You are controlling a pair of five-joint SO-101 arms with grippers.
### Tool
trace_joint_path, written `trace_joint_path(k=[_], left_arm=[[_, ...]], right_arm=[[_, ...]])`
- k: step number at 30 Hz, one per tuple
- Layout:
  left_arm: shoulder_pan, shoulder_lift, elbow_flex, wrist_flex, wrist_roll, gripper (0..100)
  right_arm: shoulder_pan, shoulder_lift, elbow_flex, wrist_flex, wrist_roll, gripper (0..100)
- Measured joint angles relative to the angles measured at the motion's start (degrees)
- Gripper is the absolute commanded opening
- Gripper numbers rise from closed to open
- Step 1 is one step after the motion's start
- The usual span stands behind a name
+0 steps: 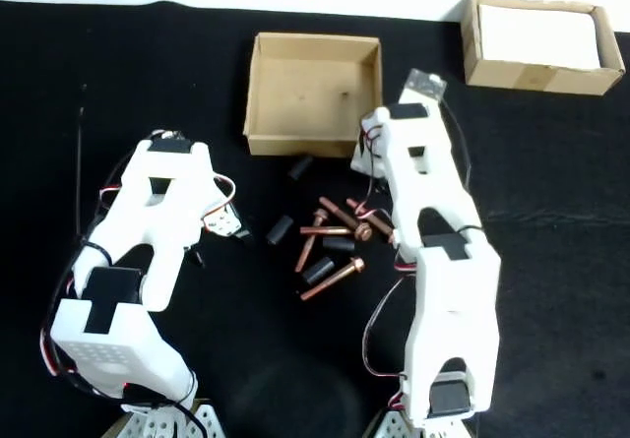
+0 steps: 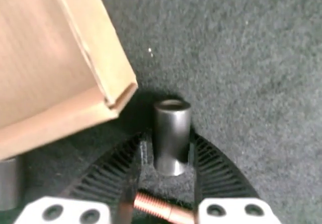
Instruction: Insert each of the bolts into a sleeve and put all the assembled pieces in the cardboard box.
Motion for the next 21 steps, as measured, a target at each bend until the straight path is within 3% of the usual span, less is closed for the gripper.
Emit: trace_joint_path(k=[4, 13, 21], left_arm=[[0.0, 0.0, 0.0, 0.0, 0.0, 23], [0.0, 0.0, 0.0, 0.0, -0.09, 1], [0.0, 2.46, -0.18, -2.9, -0.79, 4]], right_arm=[[0.09, 2.81, -2.64, 0.53, 0.0, 0.0], [0.44, 3.08, -15.03, 16.79, 1.49, 0.7], [8.53, -9.23, -30.86, 30.68, 3.96, 0.7]])
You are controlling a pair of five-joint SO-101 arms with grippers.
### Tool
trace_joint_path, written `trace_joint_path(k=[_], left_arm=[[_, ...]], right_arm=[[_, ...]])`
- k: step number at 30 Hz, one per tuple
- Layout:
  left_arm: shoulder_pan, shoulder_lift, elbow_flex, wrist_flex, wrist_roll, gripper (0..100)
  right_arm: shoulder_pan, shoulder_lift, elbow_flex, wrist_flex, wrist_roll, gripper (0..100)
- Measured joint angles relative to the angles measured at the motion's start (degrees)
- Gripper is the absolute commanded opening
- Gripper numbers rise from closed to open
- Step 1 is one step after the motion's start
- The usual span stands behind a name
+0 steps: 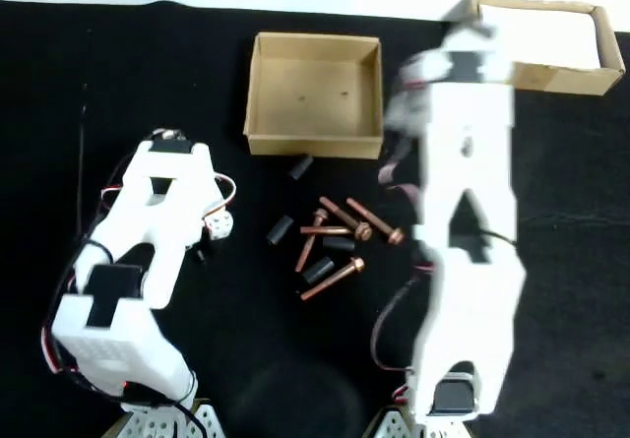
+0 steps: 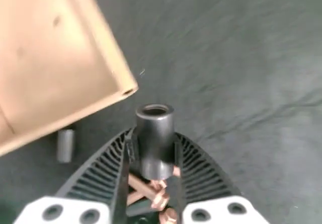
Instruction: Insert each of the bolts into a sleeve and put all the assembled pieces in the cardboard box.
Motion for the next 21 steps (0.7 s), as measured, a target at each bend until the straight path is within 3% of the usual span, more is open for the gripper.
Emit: trace_joint_path(k=[4, 10, 15, 21], left_arm=[[0.0, 2.37, -3.52, -0.35, -10.64, 7], [2.81, 3.34, -16.0, 5.54, -29.63, 17], [11.16, 3.34, -31.12, 13.54, -46.24, 27], [24.09, 3.78, -46.95, 16.97, -61.45, 31]], right_arm=[[8.97, -9.05, 3.69, 0.44, 0.0, 0.7], [22.95, -23.21, 22.86, 0.44, 3.34, 0.7], [37.98, -30.07, 40.44, -6.33, 6.59, 0.7], [52.04, -37.45, 57.58, -18.99, 12.31, 0.7]])
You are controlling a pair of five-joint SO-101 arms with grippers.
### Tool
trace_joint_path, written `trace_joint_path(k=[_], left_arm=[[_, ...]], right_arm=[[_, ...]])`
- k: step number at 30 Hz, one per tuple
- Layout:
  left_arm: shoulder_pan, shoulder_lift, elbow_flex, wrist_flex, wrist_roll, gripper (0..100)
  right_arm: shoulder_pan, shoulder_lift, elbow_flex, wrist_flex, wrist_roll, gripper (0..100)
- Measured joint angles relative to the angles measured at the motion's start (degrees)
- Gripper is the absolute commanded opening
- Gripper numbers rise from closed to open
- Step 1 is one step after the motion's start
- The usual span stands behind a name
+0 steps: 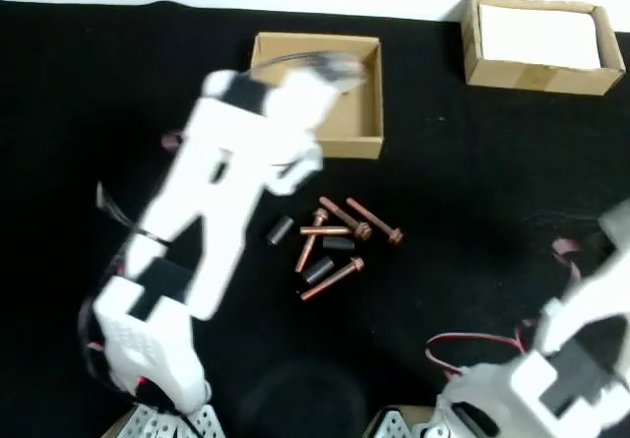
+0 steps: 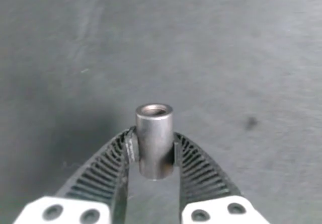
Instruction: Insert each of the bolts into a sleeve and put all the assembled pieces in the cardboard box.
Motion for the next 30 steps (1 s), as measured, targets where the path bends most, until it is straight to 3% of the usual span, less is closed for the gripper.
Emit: trace_joint_path(k=[7, 15, 24, 30], left_arm=[[12.75, 8.7, -9.93, 2.64, -22.15, 31], [17.49, 26.02, -22.86, 2.81, -39.91, 31], [16.62, 48.88, -51.34, 2.11, -49.23, 31], [15.82, 60.13, -62.95, 1.32, -50.11, 30]], right_arm=[[8.35, -6.95, 13.36, -9.67, 7.56, 0.7], [12.75, -10.64, 19.6, -15.03, 14.33, 0.7], [11.96, -10.73, 19.6, -15.47, 15.38, 0.7], [9.23, -10.73, 19.6, -15.47, 15.38, 0.7]])
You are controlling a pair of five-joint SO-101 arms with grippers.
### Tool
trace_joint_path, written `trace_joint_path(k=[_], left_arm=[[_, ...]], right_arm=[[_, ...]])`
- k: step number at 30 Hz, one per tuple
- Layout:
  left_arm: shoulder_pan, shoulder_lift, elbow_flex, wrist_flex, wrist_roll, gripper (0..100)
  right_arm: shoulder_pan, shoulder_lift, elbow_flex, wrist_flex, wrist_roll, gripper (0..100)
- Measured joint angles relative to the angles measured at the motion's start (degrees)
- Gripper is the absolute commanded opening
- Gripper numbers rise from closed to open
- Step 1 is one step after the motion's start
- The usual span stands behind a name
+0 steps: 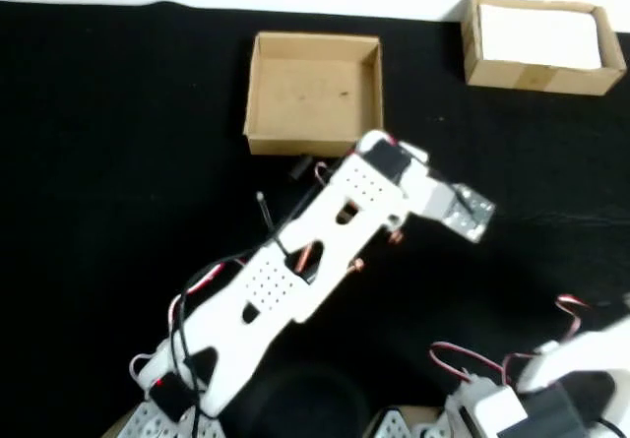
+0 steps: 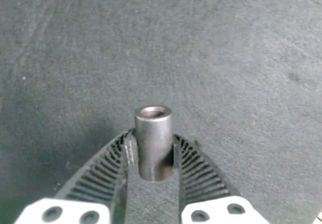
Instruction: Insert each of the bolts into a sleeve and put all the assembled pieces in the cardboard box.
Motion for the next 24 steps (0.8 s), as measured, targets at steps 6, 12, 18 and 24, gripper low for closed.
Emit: trace_joint_path(k=[6, 12, 18, 24], left_arm=[[-0.09, 1.76, -2.37, 4.04, -0.09, 2], [0.09, 2.2, -2.29, 8.79, -0.35, 1], [0.09, 2.37, -3.43, 9.76, -0.09, 1], [0.53, -3.6, -4.22, 9.93, 16.09, 1]], right_arm=[[-2.99, 0.0, 0.0, 0.0, 0.0, 0.7], [-3.87, 0.0, 0.18, -1.67, 0.0, 0.7], [-4.48, 0.0, 0.44, -1.67, 0.0, 0.7], [-13.98, -0.26, 5.54, 0.26, 0.0, 0.7]])
